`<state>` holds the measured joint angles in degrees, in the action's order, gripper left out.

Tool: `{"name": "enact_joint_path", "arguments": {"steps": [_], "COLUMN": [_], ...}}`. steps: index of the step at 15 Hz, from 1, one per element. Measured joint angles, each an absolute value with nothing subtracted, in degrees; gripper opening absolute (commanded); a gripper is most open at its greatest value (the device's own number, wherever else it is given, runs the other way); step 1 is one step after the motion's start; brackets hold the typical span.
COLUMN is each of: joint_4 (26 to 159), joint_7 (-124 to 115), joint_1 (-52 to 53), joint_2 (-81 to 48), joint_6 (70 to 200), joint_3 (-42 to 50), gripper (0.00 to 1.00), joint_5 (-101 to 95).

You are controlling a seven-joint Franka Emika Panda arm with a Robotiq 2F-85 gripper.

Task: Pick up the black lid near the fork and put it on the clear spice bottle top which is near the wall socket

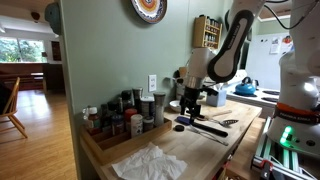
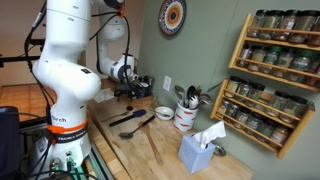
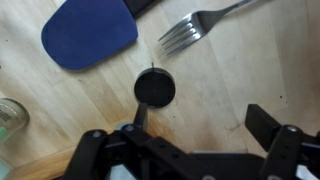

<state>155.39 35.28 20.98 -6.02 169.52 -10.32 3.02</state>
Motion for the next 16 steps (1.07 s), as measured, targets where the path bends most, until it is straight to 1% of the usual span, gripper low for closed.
{"name": "enact_joint_path", "arguments": {"steps": [4,6,9,16], "joint_4": [154.5,154.3,153.5,151.1], "joint_7": [35.3,35.0,33.9,30.3], "joint_1": [21.0,19.0,16.5,13.8], "joint_2": [-7.3,-7.3,-7.7,-10.9], "joint_6": [169.6,169.6,169.6,169.6], "joint_3": [-10.2,-12.1,-13.8,-13.7], "gripper": [1.00,1.00,1.00,1.00], "joint_5": [3.0,2.6,0.2,-7.5]}}
